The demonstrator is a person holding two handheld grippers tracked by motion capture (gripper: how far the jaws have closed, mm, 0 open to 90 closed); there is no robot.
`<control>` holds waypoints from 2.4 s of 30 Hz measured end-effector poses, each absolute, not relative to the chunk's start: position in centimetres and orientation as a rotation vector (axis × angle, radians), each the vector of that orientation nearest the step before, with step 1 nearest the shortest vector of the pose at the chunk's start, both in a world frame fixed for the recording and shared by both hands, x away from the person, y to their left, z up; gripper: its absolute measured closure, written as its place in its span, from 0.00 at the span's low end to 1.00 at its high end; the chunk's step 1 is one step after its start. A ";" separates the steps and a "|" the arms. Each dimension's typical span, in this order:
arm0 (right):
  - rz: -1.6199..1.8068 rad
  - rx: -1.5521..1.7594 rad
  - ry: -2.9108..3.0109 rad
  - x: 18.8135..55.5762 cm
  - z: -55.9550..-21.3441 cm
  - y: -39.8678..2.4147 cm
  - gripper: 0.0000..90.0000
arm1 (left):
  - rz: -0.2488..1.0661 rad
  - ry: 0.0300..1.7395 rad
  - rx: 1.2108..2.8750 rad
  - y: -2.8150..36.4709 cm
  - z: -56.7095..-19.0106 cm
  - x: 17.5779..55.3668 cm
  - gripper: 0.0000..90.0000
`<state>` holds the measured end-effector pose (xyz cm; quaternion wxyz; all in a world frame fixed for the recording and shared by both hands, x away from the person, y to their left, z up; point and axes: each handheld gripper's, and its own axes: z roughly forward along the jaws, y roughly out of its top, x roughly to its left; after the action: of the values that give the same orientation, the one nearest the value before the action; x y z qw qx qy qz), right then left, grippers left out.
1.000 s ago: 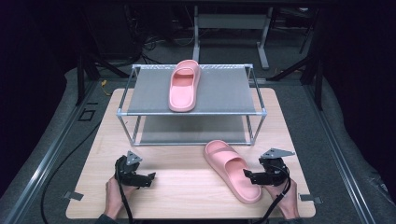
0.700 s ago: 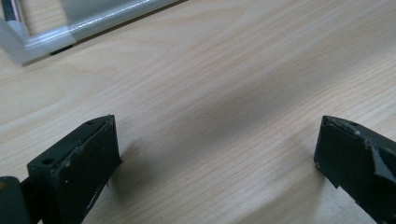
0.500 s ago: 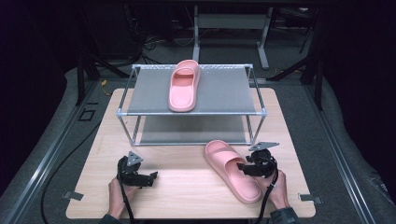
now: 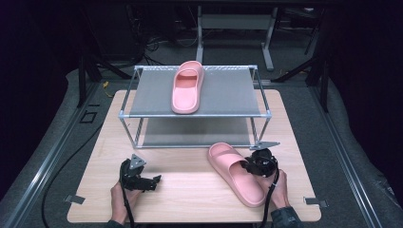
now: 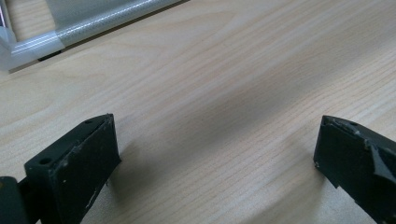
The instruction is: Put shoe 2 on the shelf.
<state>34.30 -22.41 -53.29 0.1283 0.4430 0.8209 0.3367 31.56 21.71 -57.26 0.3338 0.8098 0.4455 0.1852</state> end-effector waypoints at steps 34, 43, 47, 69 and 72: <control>0.993 0.967 2.457 34.0 -48.4 -20.3 0.92 | 0.483 1.164 2.112 21.7 -57.3 31.6 0.00; 1.018 0.928 2.488 34.3 -47.1 -20.2 0.92 | 0.483 1.164 2.112 21.7 -57.3 31.5 0.00; 1.011 0.908 2.487 34.4 -46.3 -20.3 0.92 | 0.483 1.164 2.112 21.7 -57.3 31.5 0.00; 1.103 0.770 2.546 37.5 -43.4 -20.7 0.92 | 0.482 1.164 2.112 21.7 -57.3 31.5 0.00; 1.118 0.726 2.563 38.0 -42.8 -20.6 0.92 | 0.482 1.164 2.112 21.7 -57.3 31.5 0.00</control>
<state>38.02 -20.65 -42.81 0.1259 0.2491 0.8802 0.3838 31.55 21.69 -57.28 0.3347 0.8093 0.4460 0.1849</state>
